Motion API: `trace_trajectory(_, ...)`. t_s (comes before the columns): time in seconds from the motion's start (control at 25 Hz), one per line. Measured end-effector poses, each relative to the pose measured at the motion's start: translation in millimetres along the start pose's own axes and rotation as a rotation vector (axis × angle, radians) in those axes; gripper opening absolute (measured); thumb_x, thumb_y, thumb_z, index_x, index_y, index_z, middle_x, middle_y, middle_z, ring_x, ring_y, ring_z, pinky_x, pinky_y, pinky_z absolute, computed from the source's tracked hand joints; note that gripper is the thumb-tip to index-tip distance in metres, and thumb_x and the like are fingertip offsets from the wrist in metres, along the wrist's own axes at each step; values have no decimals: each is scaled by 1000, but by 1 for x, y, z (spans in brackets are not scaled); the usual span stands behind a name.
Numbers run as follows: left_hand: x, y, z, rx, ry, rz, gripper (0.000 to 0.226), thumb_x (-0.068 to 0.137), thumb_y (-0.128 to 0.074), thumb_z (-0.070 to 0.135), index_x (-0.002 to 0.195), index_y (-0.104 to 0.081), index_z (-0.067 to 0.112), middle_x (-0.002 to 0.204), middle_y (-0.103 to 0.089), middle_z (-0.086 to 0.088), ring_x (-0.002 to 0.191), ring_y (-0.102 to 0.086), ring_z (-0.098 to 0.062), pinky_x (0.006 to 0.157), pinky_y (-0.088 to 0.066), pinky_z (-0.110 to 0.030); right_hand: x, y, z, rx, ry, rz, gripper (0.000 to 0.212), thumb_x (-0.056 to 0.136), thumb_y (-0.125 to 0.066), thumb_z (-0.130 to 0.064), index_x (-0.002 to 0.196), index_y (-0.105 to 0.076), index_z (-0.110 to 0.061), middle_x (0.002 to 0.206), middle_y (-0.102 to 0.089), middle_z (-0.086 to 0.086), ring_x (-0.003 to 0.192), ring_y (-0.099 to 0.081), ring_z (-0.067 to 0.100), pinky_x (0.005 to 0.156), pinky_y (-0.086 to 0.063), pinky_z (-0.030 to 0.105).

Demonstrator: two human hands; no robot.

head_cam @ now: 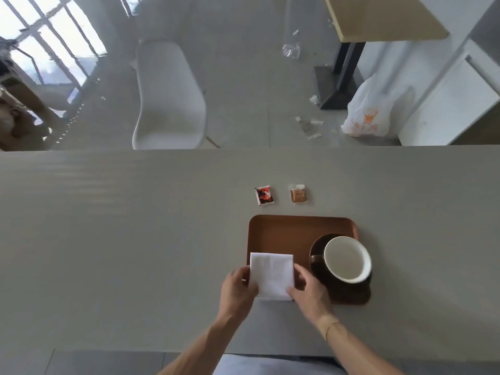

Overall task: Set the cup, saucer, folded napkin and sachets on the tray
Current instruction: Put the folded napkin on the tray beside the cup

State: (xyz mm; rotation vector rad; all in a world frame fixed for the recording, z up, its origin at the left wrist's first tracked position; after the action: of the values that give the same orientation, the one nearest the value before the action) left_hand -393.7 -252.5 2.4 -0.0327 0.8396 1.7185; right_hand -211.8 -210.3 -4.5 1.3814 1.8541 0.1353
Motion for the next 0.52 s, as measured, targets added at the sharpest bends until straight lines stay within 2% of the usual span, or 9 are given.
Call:
trace_trajectory(0.2, 5, -8, 1, 216, -27, 65, 24, 85, -60, 19, 107, -67, 23, 98, -62, 3, 86, -62, -16, 75, -53, -33, 13, -2, 2, -99, 42, 5, 63, 84, -69, -19, 143, -45, -20, 139, -56, 6, 124, -54, 23, 104, -45, 33)
trace_trajectory(0.36, 6, -9, -6, 398, -101, 90, 20, 88, -54, 27, 108, -57, 26, 98, -53, 7, 92, -55, -15, 64, -46, -29, 12, -8, 3, -158, 73, 1, 64, 85, -67, -25, 144, -43, -18, 124, -58, 5, 112, -58, 22, 94, -49, 31)
trace_trajectory(0.52, 11, -3, -15, 581, -233, 64, 25, 91, -53, 34, 114, -52, 25, 102, -54, 4, 98, -52, -18, 67, -43, -27, 7, -10, 4, -242, 121, 47, 62, 87, -64, -30, 144, -43, -19, 120, -58, 3, 107, -60, 23, 88, -52, 34)
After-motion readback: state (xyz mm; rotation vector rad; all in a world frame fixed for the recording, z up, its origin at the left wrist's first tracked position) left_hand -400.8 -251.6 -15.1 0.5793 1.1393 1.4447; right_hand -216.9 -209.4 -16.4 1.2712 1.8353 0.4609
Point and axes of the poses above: each hand's wrist, its own x-axis towards the middle knuckle, its own y-axis out of the back of the hand, z = x × y, the point moved 1 cm from there along x, towards the middle knuckle
